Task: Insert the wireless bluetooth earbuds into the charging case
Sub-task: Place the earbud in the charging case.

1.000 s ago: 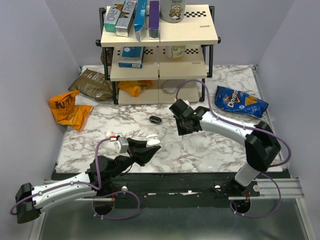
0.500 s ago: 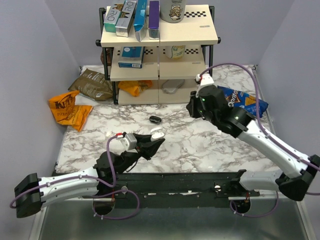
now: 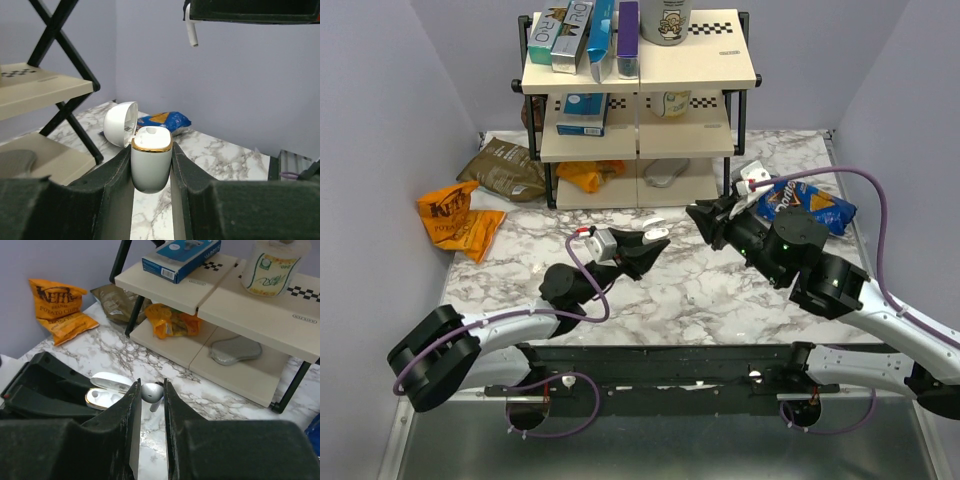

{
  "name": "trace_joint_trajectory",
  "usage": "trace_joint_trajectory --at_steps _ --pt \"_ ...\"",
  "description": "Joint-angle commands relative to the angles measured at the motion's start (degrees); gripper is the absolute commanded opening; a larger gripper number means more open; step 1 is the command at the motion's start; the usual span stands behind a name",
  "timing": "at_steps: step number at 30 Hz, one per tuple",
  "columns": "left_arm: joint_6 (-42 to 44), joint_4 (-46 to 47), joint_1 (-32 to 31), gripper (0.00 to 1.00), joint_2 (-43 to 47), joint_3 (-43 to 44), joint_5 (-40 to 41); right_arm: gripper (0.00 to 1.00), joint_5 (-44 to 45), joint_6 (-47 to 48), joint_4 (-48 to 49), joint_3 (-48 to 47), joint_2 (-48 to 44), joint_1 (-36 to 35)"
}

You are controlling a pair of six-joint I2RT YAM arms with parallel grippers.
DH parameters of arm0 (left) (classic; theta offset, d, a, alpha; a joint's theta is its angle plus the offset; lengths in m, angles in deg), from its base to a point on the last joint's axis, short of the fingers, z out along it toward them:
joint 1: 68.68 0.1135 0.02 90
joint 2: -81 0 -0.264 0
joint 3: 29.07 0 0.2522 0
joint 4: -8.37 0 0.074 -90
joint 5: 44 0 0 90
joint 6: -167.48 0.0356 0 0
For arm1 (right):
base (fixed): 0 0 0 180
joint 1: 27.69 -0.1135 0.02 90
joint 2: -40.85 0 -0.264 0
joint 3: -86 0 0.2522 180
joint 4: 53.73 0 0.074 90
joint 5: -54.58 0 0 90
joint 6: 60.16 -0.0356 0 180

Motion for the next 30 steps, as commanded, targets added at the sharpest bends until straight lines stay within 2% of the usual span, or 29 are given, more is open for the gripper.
trace_joint_trajectory --at_steps 1,6,10,21,30 --pt "-4.73 18.28 2.29 0.00 -4.29 3.89 -11.55 0.01 -1.56 5.40 10.68 3.56 -3.01 -2.50" --pt "-8.78 23.29 4.23 0.00 -7.36 6.97 -15.42 0.01 -3.22 8.99 11.85 1.64 -3.28 -4.95" --pt "-11.15 25.50 5.02 0.00 -8.69 9.60 -17.45 0.01 -6.82 10.06 9.05 -0.82 -2.49 -5.40" --pt "-15.02 25.77 5.11 0.00 -6.41 11.19 -19.47 0.01 -9.38 9.71 13.08 2.34 -4.51 -5.49" --pt "-14.50 25.77 5.20 0.00 -5.52 11.98 -18.24 0.01 -11.05 9.97 15.27 3.92 -3.72 -5.49"
